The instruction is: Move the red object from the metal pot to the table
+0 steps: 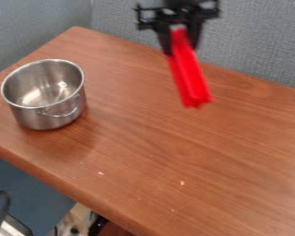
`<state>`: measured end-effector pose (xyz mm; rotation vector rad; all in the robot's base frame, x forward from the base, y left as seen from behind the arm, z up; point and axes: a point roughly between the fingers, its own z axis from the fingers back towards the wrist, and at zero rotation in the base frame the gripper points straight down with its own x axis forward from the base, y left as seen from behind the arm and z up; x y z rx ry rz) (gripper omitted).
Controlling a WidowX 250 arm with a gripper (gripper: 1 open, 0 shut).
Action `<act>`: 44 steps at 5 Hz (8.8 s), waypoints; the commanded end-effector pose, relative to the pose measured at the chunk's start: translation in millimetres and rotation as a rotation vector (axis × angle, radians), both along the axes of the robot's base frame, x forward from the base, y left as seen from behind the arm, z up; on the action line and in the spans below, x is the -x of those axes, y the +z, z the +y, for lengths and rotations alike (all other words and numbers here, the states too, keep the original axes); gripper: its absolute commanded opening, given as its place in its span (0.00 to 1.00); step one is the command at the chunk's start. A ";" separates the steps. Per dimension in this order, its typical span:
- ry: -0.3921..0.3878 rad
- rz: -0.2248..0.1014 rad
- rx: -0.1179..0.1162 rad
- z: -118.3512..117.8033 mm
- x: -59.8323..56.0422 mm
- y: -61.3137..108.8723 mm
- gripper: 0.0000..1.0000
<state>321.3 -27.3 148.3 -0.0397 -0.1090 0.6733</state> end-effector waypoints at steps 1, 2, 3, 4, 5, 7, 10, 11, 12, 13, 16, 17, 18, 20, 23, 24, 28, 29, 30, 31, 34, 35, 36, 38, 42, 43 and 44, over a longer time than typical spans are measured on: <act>0.169 -0.042 -0.019 17.6 4.4 11.1 0.00; 0.174 -0.033 -0.039 13.2 10.2 -0.6 0.00; 0.209 -0.035 -0.029 16.1 12.8 -6.1 0.00; 0.204 -0.033 -0.032 20.4 17.4 -5.4 0.00; 0.214 -0.041 -0.034 28.3 13.7 -4.0 0.00; 0.289 -0.058 -0.009 37.2 21.3 -3.8 0.00; 0.510 -0.034 -0.046 93.9 46.9 -35.0 0.00; 0.564 -0.015 -0.047 99.1 51.2 -47.3 0.00; 0.579 -0.009 -0.074 104.6 49.7 -63.3 0.00; 0.576 -0.012 -0.112 107.8 46.1 -81.7 0.00; 0.560 -0.016 -0.118 110.2 36.1 -86.1 0.00; 0.555 -0.011 -0.124 110.8 34.0 -92.4 0.00; 0.552 -0.009 -0.128 111.5 31.0 -97.0 0.00; 0.541 -0.011 -0.131 111.3 27.5 -97.9 0.00; 0.522 -0.006 -0.130 109.8 22.8 -96.6 0.00; 0.514 -0.004 -0.128 109.1 20.6 -95.7 0.00; 0.486 0.016 -0.119 103.3 17.6 -90.0 0.00; 0.480 0.021 -0.117 100.4 17.6 -87.3 0.00; 0.476 0.027 -0.116 97.6 18.2 -83.7 0.00; 0.471 0.032 -0.115 95.0 18.6 -80.2 0.00; 0.456 0.039 -0.114 88.1 18.5 -74.1 0.00; 0.454 0.042 -0.118 86.4 18.4 -74.9 0.00; 0.451 0.045 -0.123 84.9 18.3 -76.1 1.00; 0.451 0.059 -0.135 82.5 18.2 -82.1 1.00; 0.447 0.101 -0.170 76.1 23.2 -101.8 1.00; 0.444 0.113 -0.170 73.7 23.1 -105.8 1.00; 0.444 0.120 -0.171 72.5 22.7 -108.5 1.00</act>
